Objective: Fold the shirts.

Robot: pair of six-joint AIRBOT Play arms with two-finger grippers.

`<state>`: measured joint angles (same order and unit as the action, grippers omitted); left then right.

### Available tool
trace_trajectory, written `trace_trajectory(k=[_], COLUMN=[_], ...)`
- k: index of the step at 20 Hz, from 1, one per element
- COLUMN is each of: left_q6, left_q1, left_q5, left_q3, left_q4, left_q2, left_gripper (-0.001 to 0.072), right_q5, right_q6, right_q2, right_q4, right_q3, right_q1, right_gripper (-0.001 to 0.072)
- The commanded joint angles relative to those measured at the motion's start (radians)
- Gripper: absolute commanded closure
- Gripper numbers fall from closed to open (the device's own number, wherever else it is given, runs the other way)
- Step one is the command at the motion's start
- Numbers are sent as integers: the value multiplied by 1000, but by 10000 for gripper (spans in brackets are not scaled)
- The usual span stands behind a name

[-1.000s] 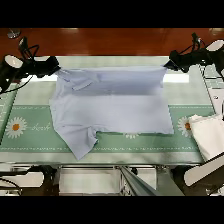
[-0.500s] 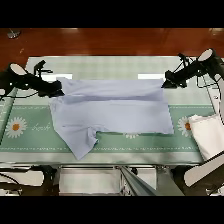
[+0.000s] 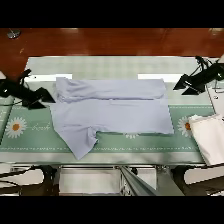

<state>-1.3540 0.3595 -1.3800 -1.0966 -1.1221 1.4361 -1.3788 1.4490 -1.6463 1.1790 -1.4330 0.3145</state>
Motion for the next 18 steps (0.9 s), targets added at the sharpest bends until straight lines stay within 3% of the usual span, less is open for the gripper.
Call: trace_trajectory(k=[1,3,6,8,12,15,18], left_q6=[0,19,35,99,75,116,112], left_q1=[172,259,263,224,120,50,-37], left_q5=[-2,66,108,115,203,213,277], left_q3=[266,437,588,653,732,750,752], left_q4=[24,146,196,258,282,362,409], left_q2=[-170,-270,-344,-358,-357,-357,-357], left_gripper=[5,5,5,5,5,5,9], right_q5=[235,336,346,317,284,272,192], right_q6=[-71,-171,-278,-285,-283,-275,-252], right_q2=[209,325,417,443,460,468,468], right_q4=[-184,-354,-521,-525,-563,-584,-498], right_q3=[335,537,696,719,719,697,655], right_q1=[64,64,64,64,65,100,226], right_gripper=[96,96,96,96,96,96,96])
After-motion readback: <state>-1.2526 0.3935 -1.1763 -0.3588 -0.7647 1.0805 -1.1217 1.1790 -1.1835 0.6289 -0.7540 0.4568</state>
